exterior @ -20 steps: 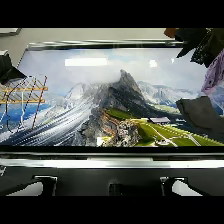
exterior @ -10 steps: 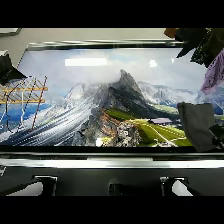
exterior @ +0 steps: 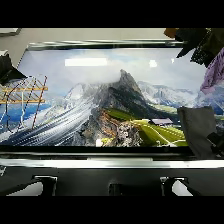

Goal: Fold the clothes and pants, and hang the long-sleeved shirts on hangers.

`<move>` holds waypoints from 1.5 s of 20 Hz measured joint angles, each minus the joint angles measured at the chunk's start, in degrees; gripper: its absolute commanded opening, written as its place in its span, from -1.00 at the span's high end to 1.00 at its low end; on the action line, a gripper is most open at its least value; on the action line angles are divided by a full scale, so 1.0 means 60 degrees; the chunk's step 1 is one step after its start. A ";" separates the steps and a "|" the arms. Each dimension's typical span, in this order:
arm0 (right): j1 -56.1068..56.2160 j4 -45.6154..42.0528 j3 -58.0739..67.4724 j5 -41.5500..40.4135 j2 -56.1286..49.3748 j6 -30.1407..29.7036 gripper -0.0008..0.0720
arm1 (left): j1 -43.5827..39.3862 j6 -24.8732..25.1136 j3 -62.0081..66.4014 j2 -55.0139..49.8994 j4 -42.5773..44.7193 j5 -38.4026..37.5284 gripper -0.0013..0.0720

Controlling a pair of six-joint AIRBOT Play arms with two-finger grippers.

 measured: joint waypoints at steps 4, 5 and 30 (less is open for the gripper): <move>0.0000 -0.0160 -0.0270 0.0149 0.0000 -0.0102 0.30 | 0.0000 0.0000 0.0000 0.0000 0.0000 0.0000 0.91; 0.0000 -0.0193 -0.0317 0.0208 0.0000 -0.0102 0.17 | 0.0000 0.0000 0.0000 0.0000 0.0000 0.0000 0.91; 0.6160 0.6528 0.1818 -0.2262 0.0783 -0.5938 0.77 | -0.2466 0.1475 -0.4171 0.1005 0.2667 0.2186 0.91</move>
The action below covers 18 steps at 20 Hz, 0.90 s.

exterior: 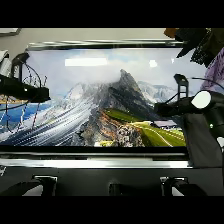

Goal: Fold the clothes and pants, and hang the long-sleeved shirts on hangers.

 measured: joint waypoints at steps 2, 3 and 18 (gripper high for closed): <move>0.0255 -0.0135 0.0007 0.0044 0.0004 -0.0044 0.77 | -0.0095 0.0076 -0.0291 0.0160 0.0149 0.0022 0.91; 0.0335 -0.0244 0.0007 0.0066 0.0007 -0.0066 0.77 | -0.0131 0.0117 -0.0386 0.0208 0.0182 -0.0044 0.91; 0.0517 -0.0736 0.0007 0.0474 0.0011 -0.0069 0.77 | -0.0208 0.0178 -0.0616 0.0317 0.0339 -0.0270 0.91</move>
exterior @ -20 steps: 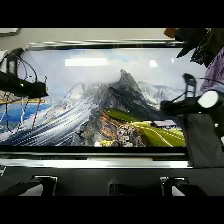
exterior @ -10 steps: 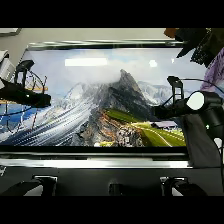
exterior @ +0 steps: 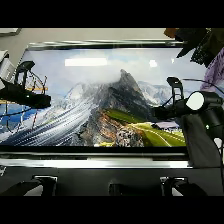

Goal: Fold the clothes and pants, and hang the long-sleeved shirts on hangers.

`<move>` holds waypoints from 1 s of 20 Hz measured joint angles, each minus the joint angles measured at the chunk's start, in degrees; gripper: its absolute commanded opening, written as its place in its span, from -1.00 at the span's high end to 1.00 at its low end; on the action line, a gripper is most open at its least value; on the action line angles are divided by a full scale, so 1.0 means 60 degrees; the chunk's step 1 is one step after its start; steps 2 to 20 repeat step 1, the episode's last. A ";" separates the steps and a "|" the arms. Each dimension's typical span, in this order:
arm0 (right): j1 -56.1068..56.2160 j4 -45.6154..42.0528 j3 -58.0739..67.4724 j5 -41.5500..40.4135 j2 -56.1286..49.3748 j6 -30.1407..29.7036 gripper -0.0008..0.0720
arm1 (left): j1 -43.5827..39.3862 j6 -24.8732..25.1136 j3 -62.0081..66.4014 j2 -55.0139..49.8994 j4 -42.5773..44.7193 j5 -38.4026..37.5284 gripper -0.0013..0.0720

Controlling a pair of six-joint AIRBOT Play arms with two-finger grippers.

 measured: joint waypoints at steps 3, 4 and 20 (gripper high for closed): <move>0.0000 0.0000 0.0000 0.0000 0.0000 0.0000 0.77 | 0.0000 0.0000 0.0000 0.0000 0.0000 0.0000 0.90; 0.0000 0.0000 0.0000 0.0000 0.0000 0.0000 0.77 | 0.0000 0.0000 0.0000 0.0000 0.0000 0.0000 0.90; 0.0000 0.0000 0.0000 0.0000 0.0000 0.0000 0.77 | 0.0000 0.0000 0.0000 0.0000 0.0000 0.0000 0.90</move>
